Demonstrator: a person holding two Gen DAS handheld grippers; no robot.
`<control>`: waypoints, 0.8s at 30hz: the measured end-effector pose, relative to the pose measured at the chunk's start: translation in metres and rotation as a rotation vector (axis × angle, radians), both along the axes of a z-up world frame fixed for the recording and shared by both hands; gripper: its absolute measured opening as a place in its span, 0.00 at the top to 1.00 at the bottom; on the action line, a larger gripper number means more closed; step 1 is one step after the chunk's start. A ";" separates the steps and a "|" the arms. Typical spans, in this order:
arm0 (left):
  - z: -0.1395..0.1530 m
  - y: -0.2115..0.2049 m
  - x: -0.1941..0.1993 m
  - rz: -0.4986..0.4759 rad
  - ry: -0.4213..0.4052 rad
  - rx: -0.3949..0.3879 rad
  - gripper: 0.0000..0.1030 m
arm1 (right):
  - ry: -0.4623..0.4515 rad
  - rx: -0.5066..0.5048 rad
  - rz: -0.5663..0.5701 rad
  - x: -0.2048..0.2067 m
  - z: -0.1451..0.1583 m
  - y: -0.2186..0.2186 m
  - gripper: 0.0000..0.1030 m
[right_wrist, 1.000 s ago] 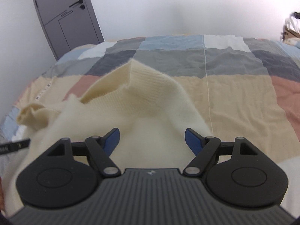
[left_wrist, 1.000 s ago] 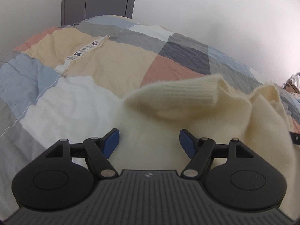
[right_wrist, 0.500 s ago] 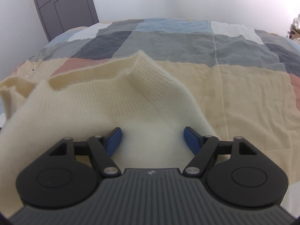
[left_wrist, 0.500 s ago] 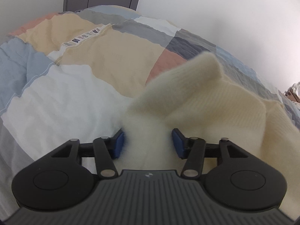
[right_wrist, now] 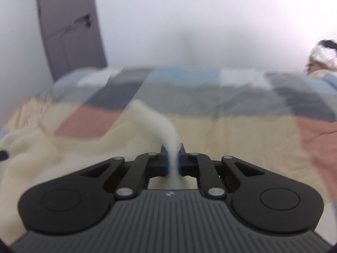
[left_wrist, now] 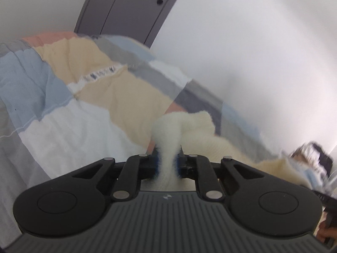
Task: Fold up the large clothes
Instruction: 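Grasp the blanket edge with the left gripper while the right gripper grasps another edge, then open both grippers, release the blanket edges and move over the blanket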
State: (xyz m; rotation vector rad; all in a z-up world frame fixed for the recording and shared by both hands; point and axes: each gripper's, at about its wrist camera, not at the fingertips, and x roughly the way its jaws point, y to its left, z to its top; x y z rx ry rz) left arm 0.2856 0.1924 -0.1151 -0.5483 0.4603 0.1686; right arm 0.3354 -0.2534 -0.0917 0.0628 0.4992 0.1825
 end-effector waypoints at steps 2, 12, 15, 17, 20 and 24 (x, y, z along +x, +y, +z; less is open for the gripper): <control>0.007 0.004 -0.007 0.025 -0.038 -0.005 0.86 | -0.032 0.023 -0.044 -0.001 0.006 -0.014 0.90; -0.034 0.020 0.032 0.092 0.119 0.020 0.88 | 0.065 -0.041 -0.097 0.053 -0.040 -0.011 0.90; -0.053 0.025 0.043 0.076 0.191 0.009 0.88 | 0.147 -0.055 -0.100 0.068 -0.065 -0.005 0.90; -0.061 0.026 0.048 0.050 0.212 0.001 0.88 | 0.180 -0.068 -0.090 0.072 -0.073 -0.003 0.89; -0.062 0.024 0.050 0.040 0.217 0.010 0.88 | 0.175 -0.095 -0.084 0.071 -0.073 0.004 0.87; -0.058 0.026 0.043 0.045 0.203 0.002 0.71 | 0.162 -0.045 -0.076 0.065 -0.071 -0.003 0.87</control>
